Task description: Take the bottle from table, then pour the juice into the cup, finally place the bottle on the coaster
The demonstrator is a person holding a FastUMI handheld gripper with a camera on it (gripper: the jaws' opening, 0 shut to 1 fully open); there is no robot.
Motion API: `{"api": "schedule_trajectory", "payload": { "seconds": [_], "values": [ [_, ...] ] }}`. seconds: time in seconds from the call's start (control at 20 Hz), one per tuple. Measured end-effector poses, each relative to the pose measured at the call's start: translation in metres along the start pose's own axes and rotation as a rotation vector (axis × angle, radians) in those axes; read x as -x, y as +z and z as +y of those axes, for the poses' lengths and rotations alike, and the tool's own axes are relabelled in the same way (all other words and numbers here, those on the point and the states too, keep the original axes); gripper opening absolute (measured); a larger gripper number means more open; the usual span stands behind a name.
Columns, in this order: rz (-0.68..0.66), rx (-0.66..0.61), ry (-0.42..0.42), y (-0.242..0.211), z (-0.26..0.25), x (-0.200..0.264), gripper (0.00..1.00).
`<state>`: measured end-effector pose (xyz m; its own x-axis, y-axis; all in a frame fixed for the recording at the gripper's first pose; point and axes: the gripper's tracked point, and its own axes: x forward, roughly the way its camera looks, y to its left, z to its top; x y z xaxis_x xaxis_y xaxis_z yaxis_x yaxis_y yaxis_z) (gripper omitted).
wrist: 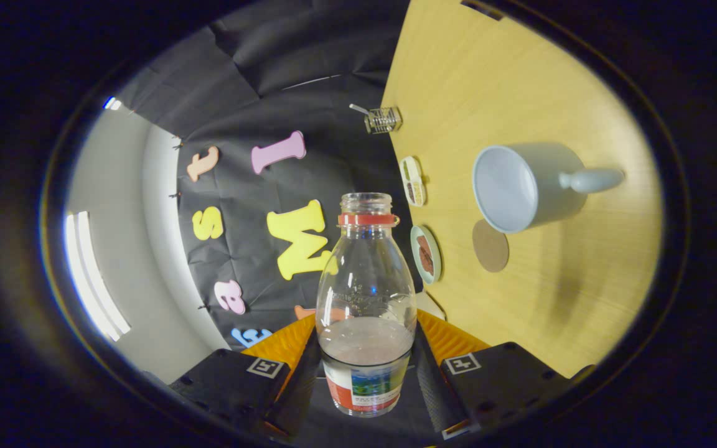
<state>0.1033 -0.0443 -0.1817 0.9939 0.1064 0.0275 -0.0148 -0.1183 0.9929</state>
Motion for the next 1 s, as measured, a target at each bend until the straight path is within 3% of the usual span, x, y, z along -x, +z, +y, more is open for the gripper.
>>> {"api": "schedule_trajectory", "payload": {
  "seconds": [0.3, 0.65, 0.85, 1.0],
  "values": [
    [-0.042, 0.385, 0.015, 0.013, 0.024, 0.009, 0.79],
    [-0.037, 0.620, 0.033, 0.016, 0.039, 0.000, 0.79],
    [-0.041, 0.833, 0.081, 0.005, 0.054, -0.005, 0.79],
    [-0.038, 0.972, 0.062, -0.003, 0.046, -0.014, 0.80]
  ]
}}
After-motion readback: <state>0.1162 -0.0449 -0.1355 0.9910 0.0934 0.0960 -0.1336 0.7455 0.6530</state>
